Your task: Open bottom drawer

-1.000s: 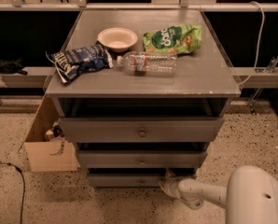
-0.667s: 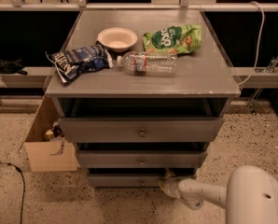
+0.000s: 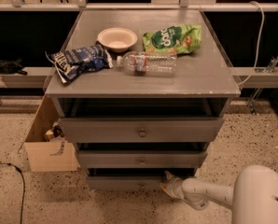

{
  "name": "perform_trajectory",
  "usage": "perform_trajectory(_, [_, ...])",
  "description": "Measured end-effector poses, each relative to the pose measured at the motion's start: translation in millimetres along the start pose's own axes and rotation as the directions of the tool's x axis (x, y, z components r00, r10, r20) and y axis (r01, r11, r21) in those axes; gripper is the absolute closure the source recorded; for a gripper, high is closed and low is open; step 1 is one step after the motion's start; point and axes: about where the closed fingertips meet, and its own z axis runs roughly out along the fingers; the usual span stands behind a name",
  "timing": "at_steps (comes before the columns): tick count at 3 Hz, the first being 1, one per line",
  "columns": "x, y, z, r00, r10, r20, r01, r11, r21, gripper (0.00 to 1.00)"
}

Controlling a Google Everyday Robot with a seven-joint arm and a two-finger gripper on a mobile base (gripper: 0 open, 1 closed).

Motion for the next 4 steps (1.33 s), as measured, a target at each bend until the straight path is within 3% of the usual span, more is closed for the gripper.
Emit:
perform_trajectory(2, [8,22,-7,1.0,-0.012,-0.005,0.012,0.9994,-0.033,1.0])
perform_trajectory(4, [10,28,-11,0.999,-0.035,-0.006,0.035,0.9987,-0.038,1.0])
